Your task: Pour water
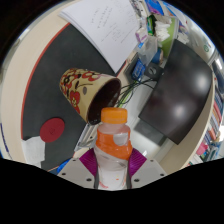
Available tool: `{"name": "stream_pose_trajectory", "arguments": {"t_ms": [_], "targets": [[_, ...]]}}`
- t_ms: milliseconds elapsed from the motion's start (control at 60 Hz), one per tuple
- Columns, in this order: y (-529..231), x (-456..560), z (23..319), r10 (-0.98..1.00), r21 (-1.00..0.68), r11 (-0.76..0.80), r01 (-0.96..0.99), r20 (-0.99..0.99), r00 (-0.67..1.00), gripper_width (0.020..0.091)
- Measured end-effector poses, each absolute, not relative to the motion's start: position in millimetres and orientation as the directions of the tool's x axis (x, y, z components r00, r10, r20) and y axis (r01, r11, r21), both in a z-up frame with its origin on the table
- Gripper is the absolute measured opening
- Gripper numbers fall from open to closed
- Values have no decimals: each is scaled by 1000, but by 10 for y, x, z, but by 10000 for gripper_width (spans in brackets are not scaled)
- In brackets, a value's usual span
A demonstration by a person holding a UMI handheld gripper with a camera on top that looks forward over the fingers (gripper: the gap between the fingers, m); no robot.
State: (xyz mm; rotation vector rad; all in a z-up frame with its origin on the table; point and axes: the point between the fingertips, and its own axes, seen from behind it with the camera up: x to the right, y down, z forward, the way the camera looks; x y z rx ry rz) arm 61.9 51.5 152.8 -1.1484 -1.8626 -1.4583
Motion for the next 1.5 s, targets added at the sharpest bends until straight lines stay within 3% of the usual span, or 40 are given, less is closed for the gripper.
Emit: {"name": "stream_pose_trajectory", "arguments": {"t_ms": [150,333,467,617,750,850,1050,1200,1400,1500], "targets": [[396,492,1545,351,286,52,957,892,-285,368],[201,370,1847,348,-211,-43,977,913,213,374],[155,525,2014,289,-590,-156,792,739,608,376],[183,768,1927,222,-855,-228,466,420,880,374],[260,916,1669,175,-947,-266,179,136,975,374],[356,971,1390,169,-953,-293,78,29,985,374],[457,923,892,163,-951,-309,18,-35,986,391],[443,951,935,157,-974,-219,55,21,987,410],[399,972,920,127,-965,-257,54,21,992,581],[299,983,861,110,-945,-324,40,4,994,866]]}}
